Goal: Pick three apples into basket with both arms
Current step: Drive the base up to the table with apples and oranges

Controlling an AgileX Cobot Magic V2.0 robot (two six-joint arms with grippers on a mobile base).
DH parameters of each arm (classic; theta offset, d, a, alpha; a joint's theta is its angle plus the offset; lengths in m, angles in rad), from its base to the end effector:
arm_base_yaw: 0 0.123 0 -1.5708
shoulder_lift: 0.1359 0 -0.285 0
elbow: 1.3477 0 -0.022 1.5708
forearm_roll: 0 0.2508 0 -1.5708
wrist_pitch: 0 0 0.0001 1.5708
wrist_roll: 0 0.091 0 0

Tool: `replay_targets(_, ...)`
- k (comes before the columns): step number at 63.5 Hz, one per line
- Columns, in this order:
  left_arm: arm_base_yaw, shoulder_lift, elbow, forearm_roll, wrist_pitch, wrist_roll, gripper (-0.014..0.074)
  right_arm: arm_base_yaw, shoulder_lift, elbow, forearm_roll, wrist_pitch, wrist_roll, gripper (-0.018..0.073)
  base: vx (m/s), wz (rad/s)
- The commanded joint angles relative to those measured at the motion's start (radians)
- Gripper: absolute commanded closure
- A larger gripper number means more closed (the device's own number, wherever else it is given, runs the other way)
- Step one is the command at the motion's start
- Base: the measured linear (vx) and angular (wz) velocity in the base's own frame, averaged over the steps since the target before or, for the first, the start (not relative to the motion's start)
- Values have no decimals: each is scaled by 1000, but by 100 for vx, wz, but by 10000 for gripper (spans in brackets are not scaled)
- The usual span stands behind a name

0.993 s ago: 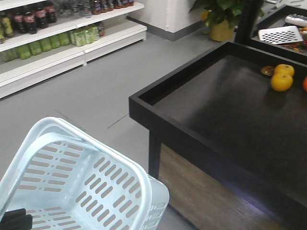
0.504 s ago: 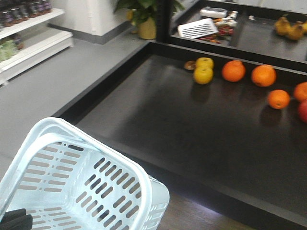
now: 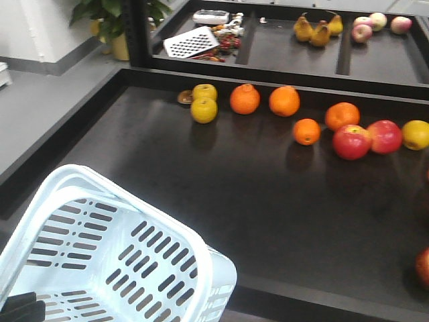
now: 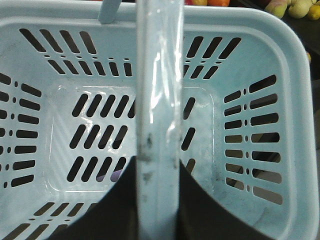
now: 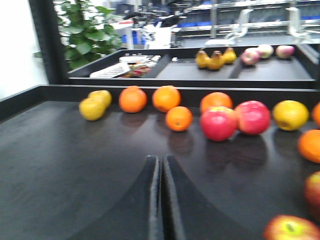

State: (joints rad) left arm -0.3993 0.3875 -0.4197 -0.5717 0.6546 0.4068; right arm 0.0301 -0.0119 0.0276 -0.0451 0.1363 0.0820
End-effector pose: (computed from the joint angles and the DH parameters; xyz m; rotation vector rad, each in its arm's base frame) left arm 0.0590 -0.0575 0.2794 0.5533 1.9792 -0.6309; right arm 0.0566 0.0011 0.1921 0.0106 1.6356 0.0467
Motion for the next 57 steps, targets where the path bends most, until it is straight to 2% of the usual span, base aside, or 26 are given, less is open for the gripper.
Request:
replay_targets(1,-6,4,-33,-43,-92,-7,603,-7,-13,13,-10,-75,-8,564,10,-37)
replay_targets(27,-6,4,-33,-43,-92,-7,603,-7,-13,13,-10,-75,-8,564,9,-33)
replay_targets(57,-6,4,-33,-43,-92,-7,603,-7,-13,13,-10,-75,-8,564,9,-18)
